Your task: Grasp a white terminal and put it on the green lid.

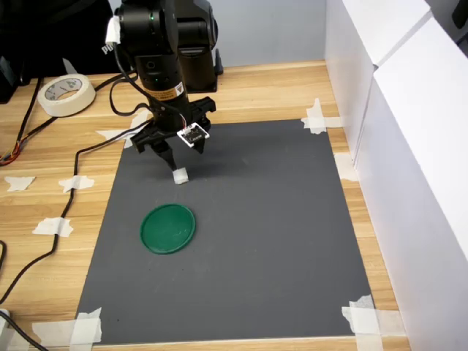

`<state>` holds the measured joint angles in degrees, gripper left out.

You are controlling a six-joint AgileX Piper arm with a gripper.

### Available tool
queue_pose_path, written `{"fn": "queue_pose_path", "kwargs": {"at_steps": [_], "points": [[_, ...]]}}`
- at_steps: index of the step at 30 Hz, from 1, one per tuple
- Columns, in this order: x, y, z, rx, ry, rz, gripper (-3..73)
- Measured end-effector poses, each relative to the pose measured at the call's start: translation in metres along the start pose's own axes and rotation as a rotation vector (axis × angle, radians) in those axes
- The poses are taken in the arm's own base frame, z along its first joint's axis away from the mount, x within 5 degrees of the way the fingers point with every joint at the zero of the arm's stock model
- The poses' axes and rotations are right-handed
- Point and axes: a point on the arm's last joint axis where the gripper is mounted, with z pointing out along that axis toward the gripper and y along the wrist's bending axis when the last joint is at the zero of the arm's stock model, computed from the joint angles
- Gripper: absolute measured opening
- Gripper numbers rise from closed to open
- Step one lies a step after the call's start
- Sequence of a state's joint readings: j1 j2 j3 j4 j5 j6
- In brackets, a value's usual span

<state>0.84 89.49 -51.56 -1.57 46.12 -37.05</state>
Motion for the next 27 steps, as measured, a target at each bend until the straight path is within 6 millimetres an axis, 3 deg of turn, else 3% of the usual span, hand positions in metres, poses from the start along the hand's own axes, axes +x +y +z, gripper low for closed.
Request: {"fn": "queue_pose_path", "kwargs": {"at_steps": [17,27], "points": [[0.006,-0.028,-0.013,0.046,-0.015,0.016,62.2],[0.004,-0.027,-0.011,0.0,-0.045,-0.021,62.2]]}}
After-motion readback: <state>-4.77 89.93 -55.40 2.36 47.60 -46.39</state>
